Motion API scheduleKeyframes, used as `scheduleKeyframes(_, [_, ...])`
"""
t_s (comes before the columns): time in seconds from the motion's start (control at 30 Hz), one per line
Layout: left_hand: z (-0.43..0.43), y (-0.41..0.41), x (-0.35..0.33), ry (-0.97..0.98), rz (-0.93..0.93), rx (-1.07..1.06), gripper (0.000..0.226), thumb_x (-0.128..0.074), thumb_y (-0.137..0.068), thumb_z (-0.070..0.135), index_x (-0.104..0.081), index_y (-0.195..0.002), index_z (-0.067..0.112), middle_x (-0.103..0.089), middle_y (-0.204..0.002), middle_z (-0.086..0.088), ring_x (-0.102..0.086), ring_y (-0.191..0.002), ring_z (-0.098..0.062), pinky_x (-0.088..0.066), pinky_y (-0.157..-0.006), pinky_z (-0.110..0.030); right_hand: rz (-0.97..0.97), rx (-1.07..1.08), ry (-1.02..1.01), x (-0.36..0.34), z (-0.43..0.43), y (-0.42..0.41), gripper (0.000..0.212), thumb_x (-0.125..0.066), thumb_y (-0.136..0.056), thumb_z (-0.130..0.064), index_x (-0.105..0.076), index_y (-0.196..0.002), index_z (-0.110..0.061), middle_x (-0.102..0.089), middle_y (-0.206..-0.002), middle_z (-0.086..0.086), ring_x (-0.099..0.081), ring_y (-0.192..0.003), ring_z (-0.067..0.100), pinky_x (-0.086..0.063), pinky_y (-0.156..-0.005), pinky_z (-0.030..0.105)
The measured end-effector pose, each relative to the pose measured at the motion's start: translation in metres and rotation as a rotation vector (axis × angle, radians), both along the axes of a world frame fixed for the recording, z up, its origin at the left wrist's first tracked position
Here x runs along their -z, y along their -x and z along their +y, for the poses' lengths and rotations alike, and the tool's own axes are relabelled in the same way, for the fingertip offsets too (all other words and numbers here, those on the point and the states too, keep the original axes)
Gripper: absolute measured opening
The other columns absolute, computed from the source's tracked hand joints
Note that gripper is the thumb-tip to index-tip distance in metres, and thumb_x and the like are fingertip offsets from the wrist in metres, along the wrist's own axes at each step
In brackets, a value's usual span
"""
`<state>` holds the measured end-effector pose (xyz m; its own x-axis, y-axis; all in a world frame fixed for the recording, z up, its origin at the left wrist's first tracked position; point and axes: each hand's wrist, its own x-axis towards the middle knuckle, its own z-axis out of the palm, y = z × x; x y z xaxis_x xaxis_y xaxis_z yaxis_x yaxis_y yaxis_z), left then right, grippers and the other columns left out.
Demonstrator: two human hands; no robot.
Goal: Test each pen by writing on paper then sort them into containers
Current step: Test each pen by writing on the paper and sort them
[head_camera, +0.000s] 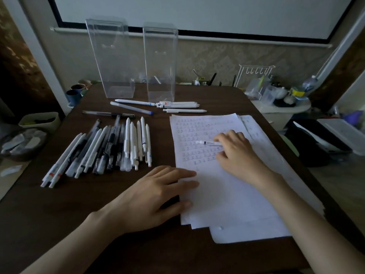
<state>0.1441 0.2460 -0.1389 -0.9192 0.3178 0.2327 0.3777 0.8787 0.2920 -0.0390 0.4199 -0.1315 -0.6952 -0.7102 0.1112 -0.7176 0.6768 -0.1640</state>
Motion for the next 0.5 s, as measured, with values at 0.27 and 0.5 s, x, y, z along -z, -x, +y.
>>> scheduleKeyframes(0.27, [0.009,0.001,0.003,0.002,-0.111,0.088,0.051,-0.038,-0.095,0.055,-0.04,-0.141,0.031,-0.032,-0.149,0.014,-0.023,-0.137,0.002,-0.021,-0.111,-0.024,0.124,-0.176,0.266,0.017,-0.01,-0.007,0.02,-0.048,-0.094,-0.024,-0.057,-0.091,-0.006,-0.055,-0.088,0.009,-0.051,-0.077,0.03,-0.044,-0.072,0.042])
scheduleKeyframes(0.5, [0.008,0.001,0.004,0.001,-0.102,0.088,0.05,-0.039,-0.096,0.053,-0.042,-0.14,0.03,-0.035,-0.148,0.013,-0.025,-0.136,0.0,-0.02,-0.111,-0.022,0.285,-0.238,0.373,0.007,-0.011,-0.02,0.048,-0.043,-0.085,-0.062,-0.043,-0.064,-0.019,-0.045,-0.063,-0.009,-0.039,-0.062,0.012,-0.029,-0.064,0.028])
